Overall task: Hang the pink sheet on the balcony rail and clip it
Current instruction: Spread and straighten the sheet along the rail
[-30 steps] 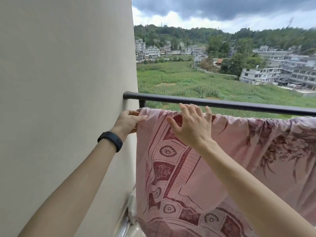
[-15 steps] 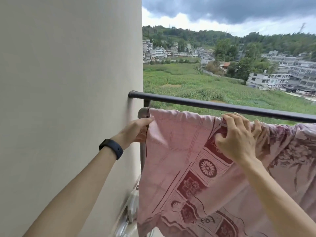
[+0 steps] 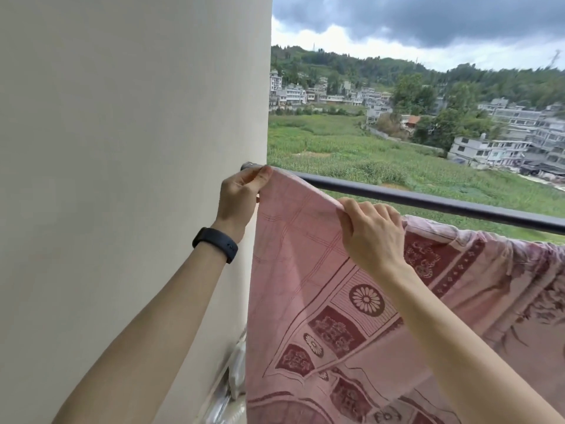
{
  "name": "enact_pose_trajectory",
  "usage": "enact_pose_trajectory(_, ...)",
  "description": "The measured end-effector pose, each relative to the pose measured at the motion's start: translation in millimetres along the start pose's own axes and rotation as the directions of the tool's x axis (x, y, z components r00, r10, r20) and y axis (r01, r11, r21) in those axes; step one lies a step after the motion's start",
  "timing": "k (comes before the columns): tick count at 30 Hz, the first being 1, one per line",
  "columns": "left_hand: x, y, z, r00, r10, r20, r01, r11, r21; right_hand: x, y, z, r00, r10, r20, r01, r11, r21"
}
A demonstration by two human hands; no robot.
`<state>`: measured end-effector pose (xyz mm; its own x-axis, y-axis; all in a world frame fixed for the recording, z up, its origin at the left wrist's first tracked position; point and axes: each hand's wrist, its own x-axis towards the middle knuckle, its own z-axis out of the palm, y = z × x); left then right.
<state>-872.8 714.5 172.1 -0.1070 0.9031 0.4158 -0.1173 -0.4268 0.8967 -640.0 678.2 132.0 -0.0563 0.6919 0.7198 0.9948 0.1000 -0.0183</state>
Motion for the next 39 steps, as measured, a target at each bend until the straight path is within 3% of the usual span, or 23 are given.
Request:
enact_pose_trajectory(2, -3.1, -5.2, 2.1, 0.981, -0.131, 0.146, 0.133, 0.991, -0.005, -3.3, 5.7, -0.1, 0.998, 0.063, 0.013, -0.063, 0.998, -0.030)
enact_pose_trajectory(3, -6.0, -14.4, 1.4, 0.966, -0.173, 0.193, 0.158, 0.983, 0.089, -5.4, 7.2, -0.4, 0.994, 0.099, 0.043, -0.098, 0.995, -0.034)
enact_pose_trajectory(6, -15.5, -49.5, -8.2, 0.983, -0.134, 0.122, 0.088, 0.940, 0.329, -11.5, 6.5, -4.3, 0.983, 0.141, 0.115, -0.144, 0.989, 0.015)
enact_pose_trajectory(11, -29.9, -76.8, -15.2, 0.987, -0.129, 0.090, 0.092, 0.936, 0.339, -3.2, -26.5, -12.8, 0.979, 0.050, 0.197, -0.083, 0.984, 0.161)
enact_pose_trajectory(15, -37.3, -74.2, -10.3, 0.983, -0.118, 0.139, 0.081, 0.966, 0.246, 27.5, -64.8, -3.8, 0.965, 0.038, 0.259, -0.089, 0.979, 0.186)
enact_pose_trajectory(19, -55.6, -101.6, -12.0, 0.904, -0.303, 0.300, 0.173, 0.904, 0.391, 52.7, -90.6, 9.6, 0.943, 0.033, 0.330, -0.061, 0.995, 0.073)
enact_pose_trajectory(23, -75.2, -128.8, -24.6, 0.827, -0.415, 0.378, 0.235, 0.867, 0.438, 59.1, -84.5, 2.2, 0.880, -0.129, 0.458, 0.032, 0.976, 0.214)
enact_pose_trajectory(25, -71.2, -129.9, -35.9, 0.851, -0.418, 0.319, 0.309, 0.889, 0.339, 60.1, -74.8, -7.7, 0.853, -0.180, 0.489, 0.005, 0.941, 0.338)
enact_pose_trajectory(26, -64.7, -128.2, -42.1, 0.889, -0.399, 0.225, 0.341, 0.904, 0.257, 59.6, -71.5, -10.4, 0.862, -0.187, 0.471, 0.002, 0.931, 0.365)
enact_pose_trajectory(28, -46.0, -120.6, -54.4, 0.945, -0.327, -0.011, 0.325, 0.933, 0.154, 55.2, -66.0, -8.5, 0.914, -0.175, 0.367, 0.079, 0.962, 0.262)
enact_pose_trajectory(30, -24.7, -108.3, -61.1, 0.958, -0.278, -0.076, 0.285, 0.950, 0.127, 47.3, -65.8, -3.2, 0.964, -0.133, 0.232, 0.104, 0.986, 0.132)
enact_pose_trajectory(33, 6.7, -87.0, -54.9, 0.951, -0.301, 0.069, 0.289, 0.946, 0.148, 53.4, -63.1, 4.5, 0.986, 0.036, 0.160, -0.074, 0.969, 0.235)
enact_pose_trajectory(36, 32.3, -64.1, -34.1, 0.907, -0.328, 0.263, 0.282, 0.939, 0.196, 77.2, -63.7, 8.0, 0.927, 0.176, 0.332, -0.320, 0.834, 0.449)
enact_pose_trajectory(39, 52.9, -47.1, -12.2, 0.794, -0.369, 0.483, 0.340, 0.928, 0.151, 96.7, -78.0, 3.1, 0.881, 0.179, 0.437, -0.436, 0.662, 0.609)
